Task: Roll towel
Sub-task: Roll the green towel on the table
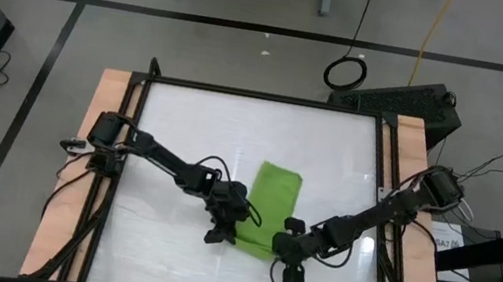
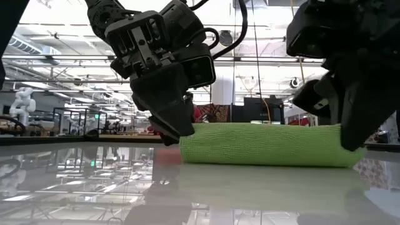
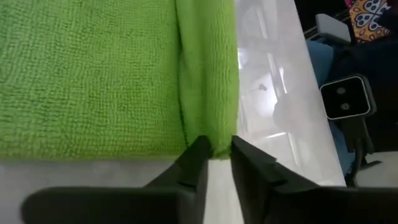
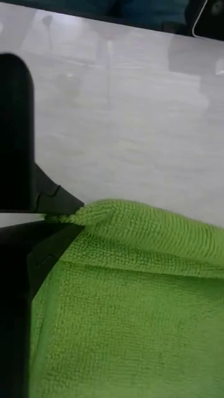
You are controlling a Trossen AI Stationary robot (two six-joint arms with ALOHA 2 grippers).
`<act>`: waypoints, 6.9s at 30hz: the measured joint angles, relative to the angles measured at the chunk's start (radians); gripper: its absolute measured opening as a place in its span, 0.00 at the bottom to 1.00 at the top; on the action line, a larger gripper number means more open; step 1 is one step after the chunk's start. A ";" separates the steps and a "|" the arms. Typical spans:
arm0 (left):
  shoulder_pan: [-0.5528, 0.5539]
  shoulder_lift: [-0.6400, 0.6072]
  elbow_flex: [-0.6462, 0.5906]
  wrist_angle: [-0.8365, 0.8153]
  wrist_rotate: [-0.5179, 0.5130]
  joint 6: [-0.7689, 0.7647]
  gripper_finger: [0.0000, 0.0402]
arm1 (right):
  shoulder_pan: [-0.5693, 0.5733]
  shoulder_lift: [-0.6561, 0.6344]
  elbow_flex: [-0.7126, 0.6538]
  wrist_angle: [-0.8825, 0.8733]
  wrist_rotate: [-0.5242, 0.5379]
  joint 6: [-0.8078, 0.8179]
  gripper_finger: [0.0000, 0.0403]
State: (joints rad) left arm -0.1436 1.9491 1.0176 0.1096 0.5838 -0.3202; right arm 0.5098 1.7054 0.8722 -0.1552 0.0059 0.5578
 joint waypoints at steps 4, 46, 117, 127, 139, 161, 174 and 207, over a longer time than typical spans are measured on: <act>0.001 -0.002 0.000 0.041 0.000 0.007 0.30 | -0.001 -0.001 -0.021 0.011 -0.003 0.041 0.00; -0.328 0.013 0.000 0.056 -0.909 0.884 0.38 | -0.014 -0.002 -0.377 0.732 0.044 0.259 0.00; 0.022 0.047 -0.001 0.086 -0.018 0.315 0.03 | 0.221 -0.128 -0.223 0.262 0.503 -0.233 0.49; 0.059 0.102 0.002 0.155 0.016 0.193 0.03 | 0.266 0.061 -0.085 0.187 0.689 -0.422 0.49; 0.064 0.168 0.007 0.218 0.079 0.157 0.03 | 0.278 0.162 0.008 -0.050 0.769 -0.298 0.49; 0.041 0.152 0.002 0.206 0.107 0.155 0.12 | 0.232 0.116 0.001 -0.143 0.624 -0.081 0.04; -0.080 -0.032 -0.003 0.043 -0.255 0.432 0.40 | 0.106 0.012 -0.004 -0.135 0.284 -0.018 0.01; -0.374 0.053 0.005 0.140 -1.113 0.986 0.41 | -0.026 0.010 -0.002 -0.035 0.018 0.030 0.02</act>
State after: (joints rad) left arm -0.5179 2.0026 1.0222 0.2494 -0.5295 0.6658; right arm 0.4843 1.7157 0.8703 -0.1902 0.0235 0.5875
